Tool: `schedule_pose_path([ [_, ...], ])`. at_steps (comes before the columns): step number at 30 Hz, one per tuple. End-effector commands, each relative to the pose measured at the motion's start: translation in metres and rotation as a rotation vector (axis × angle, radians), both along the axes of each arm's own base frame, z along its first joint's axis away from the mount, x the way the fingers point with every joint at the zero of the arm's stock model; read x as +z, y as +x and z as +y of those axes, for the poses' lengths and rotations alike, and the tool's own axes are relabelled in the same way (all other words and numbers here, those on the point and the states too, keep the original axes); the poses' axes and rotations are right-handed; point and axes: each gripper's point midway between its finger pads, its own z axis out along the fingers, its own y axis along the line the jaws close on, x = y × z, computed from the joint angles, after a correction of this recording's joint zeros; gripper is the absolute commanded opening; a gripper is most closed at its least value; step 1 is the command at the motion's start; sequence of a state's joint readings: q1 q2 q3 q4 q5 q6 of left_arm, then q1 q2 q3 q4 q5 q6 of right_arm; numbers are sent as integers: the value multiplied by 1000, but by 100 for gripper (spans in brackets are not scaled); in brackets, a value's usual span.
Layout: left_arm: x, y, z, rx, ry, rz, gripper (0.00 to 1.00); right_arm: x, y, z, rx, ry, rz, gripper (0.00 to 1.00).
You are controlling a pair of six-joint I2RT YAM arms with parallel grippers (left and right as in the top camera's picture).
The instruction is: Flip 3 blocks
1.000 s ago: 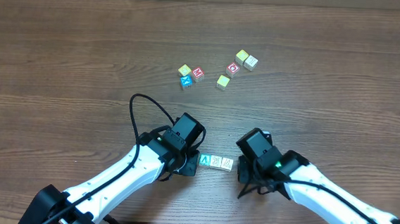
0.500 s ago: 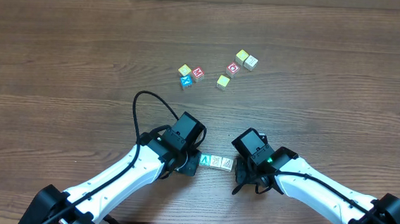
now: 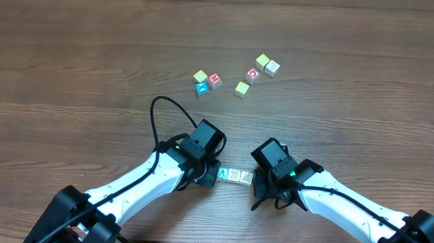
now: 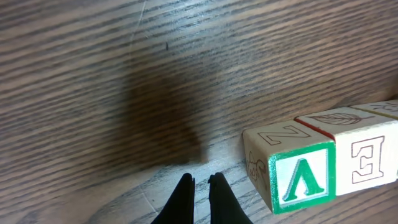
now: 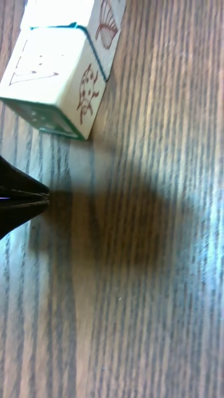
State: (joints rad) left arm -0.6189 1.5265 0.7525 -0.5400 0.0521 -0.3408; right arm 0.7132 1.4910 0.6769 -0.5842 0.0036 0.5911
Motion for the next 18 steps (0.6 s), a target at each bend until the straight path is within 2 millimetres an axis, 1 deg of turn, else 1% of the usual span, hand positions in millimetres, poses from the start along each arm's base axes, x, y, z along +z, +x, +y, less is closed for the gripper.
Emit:
schedule_pose_path([
  [1, -2, 4, 1, 28, -9, -3, 4, 5, 9, 7, 3, 26, -24, 4],
  [12, -1, 4, -3, 26, -30, 2, 4, 9, 18, 16, 5, 65, -63, 4],
  [18, -1, 3, -3, 26, -28, 5, 4, 14, 19, 33, 64, 140, -69, 4],
])
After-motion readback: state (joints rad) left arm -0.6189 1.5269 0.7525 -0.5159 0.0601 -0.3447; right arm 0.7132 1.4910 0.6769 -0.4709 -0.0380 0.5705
